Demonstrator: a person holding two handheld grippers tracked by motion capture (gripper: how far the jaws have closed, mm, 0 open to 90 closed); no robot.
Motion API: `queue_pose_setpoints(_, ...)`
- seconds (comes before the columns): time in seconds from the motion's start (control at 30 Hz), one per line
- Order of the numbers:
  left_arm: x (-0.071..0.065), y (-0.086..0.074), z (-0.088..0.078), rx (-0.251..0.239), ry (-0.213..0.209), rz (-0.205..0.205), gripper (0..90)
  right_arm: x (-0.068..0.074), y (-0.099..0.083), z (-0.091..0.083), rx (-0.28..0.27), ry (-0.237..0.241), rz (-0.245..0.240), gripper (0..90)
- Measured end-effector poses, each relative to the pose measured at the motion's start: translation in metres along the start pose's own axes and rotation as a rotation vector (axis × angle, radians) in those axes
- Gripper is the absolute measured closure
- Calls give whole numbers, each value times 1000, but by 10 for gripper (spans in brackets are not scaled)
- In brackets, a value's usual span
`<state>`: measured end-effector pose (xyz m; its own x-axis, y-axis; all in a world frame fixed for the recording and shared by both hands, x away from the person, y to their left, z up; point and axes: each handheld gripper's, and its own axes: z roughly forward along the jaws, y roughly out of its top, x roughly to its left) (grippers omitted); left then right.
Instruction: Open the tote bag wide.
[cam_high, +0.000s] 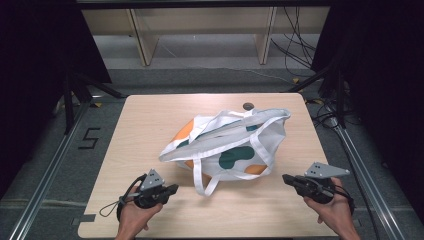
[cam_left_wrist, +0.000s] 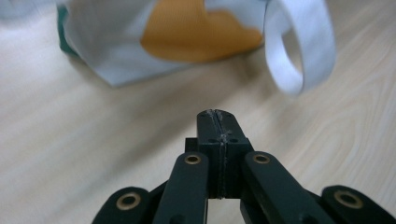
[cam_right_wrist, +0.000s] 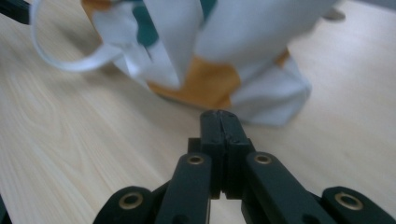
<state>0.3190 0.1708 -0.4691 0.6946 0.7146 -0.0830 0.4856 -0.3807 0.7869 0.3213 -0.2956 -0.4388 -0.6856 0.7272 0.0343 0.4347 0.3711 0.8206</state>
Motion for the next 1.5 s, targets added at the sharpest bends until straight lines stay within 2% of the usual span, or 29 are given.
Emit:
queue_pose_setpoints(0.03, -2, 12, -1, -35, -13, -5, 892, 3, 18, -1, -11, 17, -35, 900)
queue_pose_setpoints(0.07, -2, 19, -4, -10, -11, 20, 892, 6, 28, -2, -17, 22, -44, 900)
queue_pose_setpoints(0.13, -2, 25, -5, -18, -5, 31, 892, 9, 48, -3, -44, 37, -103, 900)
queue_pose_setpoints(0.17, -1, 38, -7, -41, -14, 32, 892, 13, 58, -5, -39, 54, -98, 900)
queue_pose_setpoints(0.2, 2, 44, -9, -20, -14, 65, 892, 14, 67, -4, -41, 64, -126, 900)
queue_pose_setpoints(0.27, 2, 55, -7, -16, -23, 53, 892, 19, 84, -4, -54, 73, -150, 900)
queue_pose_setpoints(0.37, 6, 74, -6, -25, -22, 76, 892, 25, 110, -2, -74, 88, -197, 900)
queue_pose_setpoints(0.4, 6, 74, -6, -25, -22, 76, 892, 25, 110, -2, -74, 88, -197, 900)
queue_pose_setpoints(0.43, 6, 88, -5, -28, -20, 87, 891, 31, 128, 0, -96, 89, -217, 900)
queue_pose_setpoints(0.47, 6, 88, -5, -28, -20, 87, 891, 31, 128, 0, -96, 89, -217, 900)
queue_pose_setpoints(0.5, 6, 96, -2, -30, -14, 100, 891, 33, 149, 5, -107, 73, -264, 900)
queue_pose_setpoints(0.53, 6, 100, -1, -29, -12, 93, 891, 33, 149, 5, -107, 73, -264, 900)
queue_pose_setpoints(0.6, 8, 112, 5, -31, -9, 111, 891, 33, 162, 11, -90, 60, -264, 900)
queue_pose_setpoints(0.63, 12, 123, 11, -29, -4, 131, 891, 28, 174, 22, -48, 41, -289, 900)
queue_pose_setpoints(0.7, 14, 129, 14, -28, 1, 124, 891, 26, 177, 30, -28, 25, -287, 900)
queue_pose_setpoints(0.77, 21, 142, 23, -19, 26, 127, 891, 18, 180, 53, 70, 14, -304, 900)
queue_pose_setpoints(0.8, 21, 142, 23, -19, 26, 127, 891, 18, 180, 53, 70, 14, -304, 900)
queue_pose_setpoints(0.83, 30, 147, 31, 4, 42, 124, 891, 13, 177, 67, 137, -18, -286, 900)
queue_pose_setpoints(0.9, 35, 148, 37, 1, 37, 98, 892, 10, 175, 73, 146, -35, -281, 900)
queue_pose_setpoints(1.0, 47, 150, 57, 49, 61, 89, 892, 0, 167, 90, 174, -55, -261, 900)
queue_pose_setpoints(1.07, 55, 151, 69, 55, 62, 53, 892, -6, 161, 96, 217, -71, -252, 900)
queue_pose_setpoints(1.1, 64, 153, 77, 73, 99, 45, 893, -16, 151, 104, 258, -81, -229, 900)
queue_pose_setpoints(1.17, 70, 153, 81, 83, 115, 44, 894, -21, 144, 109, 267, -81, -218, 900)
queue_pose_setpoints(1.2, 77, 152, 85, 88, 112, 18, 894, -25, 137, 113, 279, -83, -198, 900)
queue_pose_setpoints(1.23, 89, 149, 94, 82, 107, -40, 894, -32, 123, 121, 293, -86, -165, 900)
queue_pose_setpoints(1.27, 89, 149, 94, 82, 107, -40, 894, -32, 123, 121, 293, -86, -165, 900)
queue_pose_setpoints(1.3, 97, 145, 106, 99, 105, -87, 894, -34, 111, 125, 285, -73, -141, 900)
queue_pose_setpoints(1.4, 102, 145, 115, 137, 120, -88, 895, -28, 101, 119, 294, -50, -150, 900)
queue_pose_setpoints(1.5, 108, 144, 134, 146, 154, -134, 894, -22, 82, 108, 309, -26, -138, 900)
